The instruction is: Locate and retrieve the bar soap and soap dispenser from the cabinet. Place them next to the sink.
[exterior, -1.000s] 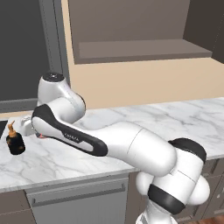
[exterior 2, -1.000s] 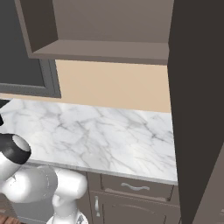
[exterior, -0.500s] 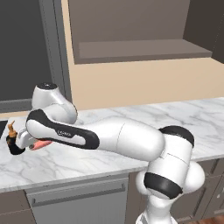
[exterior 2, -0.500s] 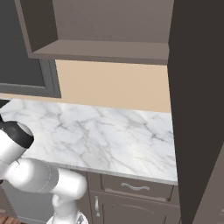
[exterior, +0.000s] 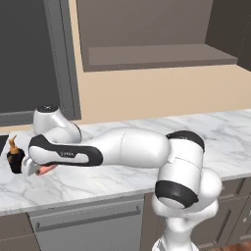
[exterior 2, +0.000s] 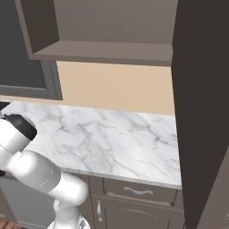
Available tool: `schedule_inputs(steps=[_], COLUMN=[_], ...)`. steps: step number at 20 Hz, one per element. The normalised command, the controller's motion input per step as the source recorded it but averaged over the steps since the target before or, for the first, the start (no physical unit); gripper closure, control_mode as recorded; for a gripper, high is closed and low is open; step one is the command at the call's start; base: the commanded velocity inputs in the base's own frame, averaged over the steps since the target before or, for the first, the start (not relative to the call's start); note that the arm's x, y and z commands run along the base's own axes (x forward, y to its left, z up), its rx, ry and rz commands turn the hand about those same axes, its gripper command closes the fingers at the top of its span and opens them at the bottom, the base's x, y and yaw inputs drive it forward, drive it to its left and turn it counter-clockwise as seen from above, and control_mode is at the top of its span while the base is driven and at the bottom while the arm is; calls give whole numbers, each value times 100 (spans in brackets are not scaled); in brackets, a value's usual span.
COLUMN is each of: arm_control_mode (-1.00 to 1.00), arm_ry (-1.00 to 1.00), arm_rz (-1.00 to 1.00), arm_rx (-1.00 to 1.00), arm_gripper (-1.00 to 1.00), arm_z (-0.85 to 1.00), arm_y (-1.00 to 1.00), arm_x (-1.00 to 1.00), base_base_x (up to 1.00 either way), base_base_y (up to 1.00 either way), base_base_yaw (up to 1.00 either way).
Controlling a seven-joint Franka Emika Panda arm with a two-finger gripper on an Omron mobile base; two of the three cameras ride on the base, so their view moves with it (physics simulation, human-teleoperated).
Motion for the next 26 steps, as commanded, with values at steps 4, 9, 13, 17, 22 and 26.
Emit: schedule_inputs(steps=[4, 9, 13, 17, 22, 26], arm_control_mode=[-100, -100, -100, -100, -100, -100], arm_ry=[-14, -14, -5, 0, 0, 0], arm_rz=[0, 0, 3, 7, 11, 12], arm_rx=[-9, -6, -3, 0, 0, 0], arm_gripper=[100, 100, 100, 100, 100, 100], arm_z=[-32, -33, -35, -31, -24, -31], arm_y=[21, 28, 35, 33, 29, 31], arm_x=[24, 27, 29, 19, 27, 19], base_base_x=[0, 0, 0, 0, 0, 0], base_base_y=[0, 0, 0, 0, 0, 0], base_base_yaw=[0, 0, 0, 0, 0, 0])
